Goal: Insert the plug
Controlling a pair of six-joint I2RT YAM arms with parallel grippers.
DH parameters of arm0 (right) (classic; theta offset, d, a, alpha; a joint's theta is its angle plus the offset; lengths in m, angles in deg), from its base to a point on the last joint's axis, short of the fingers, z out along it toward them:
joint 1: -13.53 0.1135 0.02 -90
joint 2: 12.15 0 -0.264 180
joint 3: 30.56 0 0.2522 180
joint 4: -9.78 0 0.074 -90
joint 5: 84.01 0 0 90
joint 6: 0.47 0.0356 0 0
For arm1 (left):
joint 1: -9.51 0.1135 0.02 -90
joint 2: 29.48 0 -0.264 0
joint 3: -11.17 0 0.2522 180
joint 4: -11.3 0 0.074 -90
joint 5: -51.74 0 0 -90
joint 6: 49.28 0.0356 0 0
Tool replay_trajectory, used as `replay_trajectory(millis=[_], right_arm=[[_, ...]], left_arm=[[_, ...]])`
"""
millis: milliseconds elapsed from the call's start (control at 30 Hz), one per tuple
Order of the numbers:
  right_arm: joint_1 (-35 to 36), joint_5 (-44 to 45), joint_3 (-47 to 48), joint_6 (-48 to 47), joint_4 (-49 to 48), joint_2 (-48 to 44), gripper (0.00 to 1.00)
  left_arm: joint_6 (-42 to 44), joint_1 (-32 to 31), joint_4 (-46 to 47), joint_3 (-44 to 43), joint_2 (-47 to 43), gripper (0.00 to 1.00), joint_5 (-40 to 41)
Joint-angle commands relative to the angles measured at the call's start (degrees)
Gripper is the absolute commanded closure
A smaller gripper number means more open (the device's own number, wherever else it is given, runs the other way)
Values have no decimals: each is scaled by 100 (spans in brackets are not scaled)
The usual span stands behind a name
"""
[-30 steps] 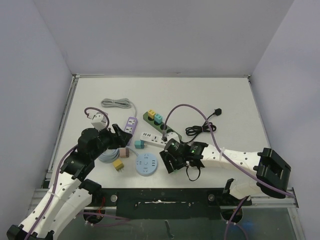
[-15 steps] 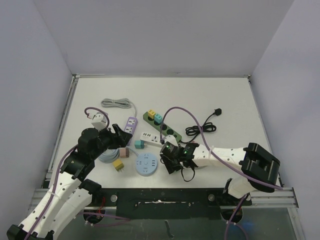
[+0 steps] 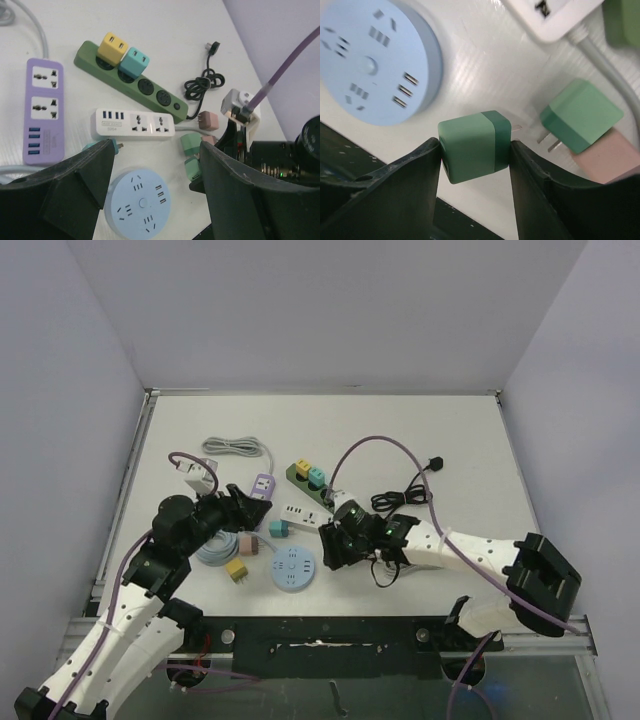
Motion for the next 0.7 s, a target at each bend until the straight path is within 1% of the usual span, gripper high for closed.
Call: replay_trajectory(millis=[0, 100, 200, 300, 367, 400, 467, 500, 600, 667], right_arm=[[-803, -1489, 134, -138, -1324, -767, 58], [-1374, -2570, 213, 115, -1840, -1027, 57], [-1872, -3186, 258, 560, -2332, -1268, 57], [-2373, -3778, 181, 1181, -2971, -1490, 56], [-2644, -4149, 131, 1642, -3540, -1568, 56], [-2692, -4348, 113, 1860, -3775, -1578, 56], [-2715, -4641, 113, 2187, -4093, -1574, 56], [-2712, -4731, 98, 2308, -4215, -1575, 55], [-2724, -5035, -11, 2723, -4666, -1596, 55], [-2720, -5089, 2, 2831, -4745, -1609, 55]], left_arm=[[-25, -8, 1443, 131, 26, 33, -619], [-75, -29, 2394, 294, 110, 33, -806], [-72, -71, 3444, 479, 318, 33, -912], [151, -144, 4533, 664, 652, 33, -1268], [683, -252, 5084, 694, 901, 33, -1878], [1088, -308, 5127, 662, 990, 33, -2147], [1703, -430, 5158, 615, 1108, 33, -2264], [1901, -484, 5351, 613, 1167, 33, -2322], [2541, -636, 6044, 755, 1377, 33, -2992], [2875, -705, 6123, 714, 1493, 33, -3110]])
